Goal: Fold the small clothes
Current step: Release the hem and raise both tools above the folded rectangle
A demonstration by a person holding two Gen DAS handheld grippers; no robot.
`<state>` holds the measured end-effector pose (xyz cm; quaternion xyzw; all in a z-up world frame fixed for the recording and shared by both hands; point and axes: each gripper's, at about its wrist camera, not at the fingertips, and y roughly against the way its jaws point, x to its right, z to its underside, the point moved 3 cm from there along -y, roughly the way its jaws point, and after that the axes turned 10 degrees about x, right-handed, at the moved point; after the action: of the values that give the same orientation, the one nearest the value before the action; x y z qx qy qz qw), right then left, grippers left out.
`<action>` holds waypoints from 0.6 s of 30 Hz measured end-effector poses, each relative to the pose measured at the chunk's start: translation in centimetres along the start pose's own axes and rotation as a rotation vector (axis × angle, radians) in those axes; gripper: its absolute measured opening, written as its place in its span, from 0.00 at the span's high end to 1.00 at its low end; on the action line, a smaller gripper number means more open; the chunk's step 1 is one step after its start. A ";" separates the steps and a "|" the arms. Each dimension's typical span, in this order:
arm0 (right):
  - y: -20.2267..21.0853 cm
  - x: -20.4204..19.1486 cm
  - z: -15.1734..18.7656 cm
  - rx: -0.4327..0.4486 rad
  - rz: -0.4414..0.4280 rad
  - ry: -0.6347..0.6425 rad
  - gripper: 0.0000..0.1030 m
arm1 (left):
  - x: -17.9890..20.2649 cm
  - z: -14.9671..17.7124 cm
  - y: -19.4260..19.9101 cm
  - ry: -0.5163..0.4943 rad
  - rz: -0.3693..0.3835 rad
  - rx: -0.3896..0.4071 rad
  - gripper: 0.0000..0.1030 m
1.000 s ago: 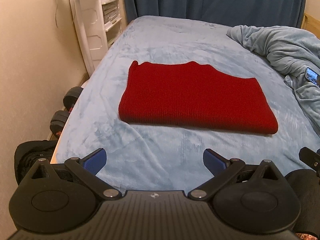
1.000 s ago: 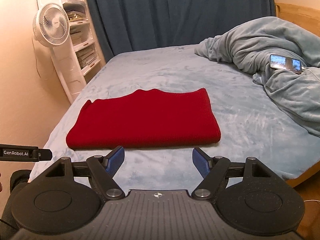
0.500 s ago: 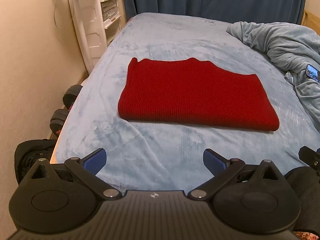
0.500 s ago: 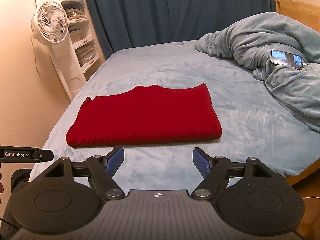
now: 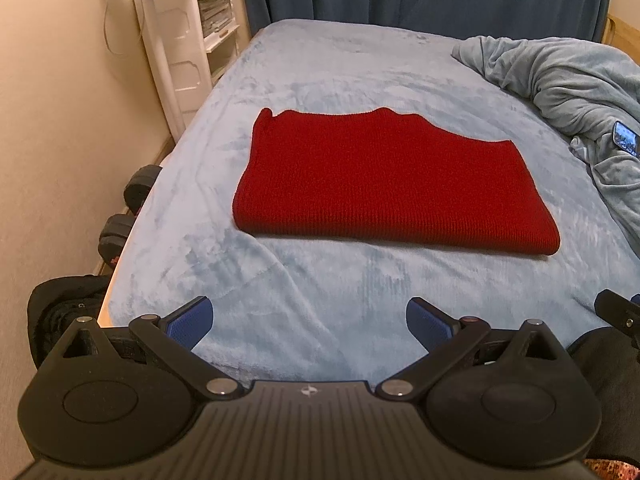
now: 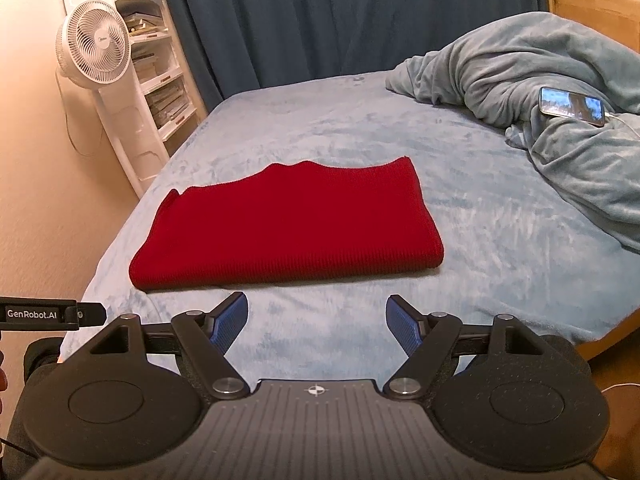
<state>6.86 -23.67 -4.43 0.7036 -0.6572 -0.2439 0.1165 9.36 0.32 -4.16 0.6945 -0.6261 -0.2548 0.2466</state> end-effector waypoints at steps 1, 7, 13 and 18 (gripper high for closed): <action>-0.1 0.0 0.0 -0.001 -0.001 -0.002 0.25 | 0.0 0.0 -0.1 0.000 0.000 -0.005 0.00; -0.5 0.6 0.4 -0.009 -0.005 -0.032 0.22 | 0.1 0.3 -1.2 -0.010 -0.008 -0.026 0.00; -1.7 2.0 0.9 -0.032 -0.008 -0.099 0.21 | -0.4 0.1 -2.5 -0.001 -0.031 -0.046 0.00; -2.8 3.1 1.3 -0.048 -0.003 -0.146 0.19 | -1.6 -0.6 -4.3 0.027 -0.072 -0.067 0.00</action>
<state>8.75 -26.20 -7.47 0.6819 -0.6567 -0.3107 0.0848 12.82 2.34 -6.42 0.7112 -0.5885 -0.2748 0.2688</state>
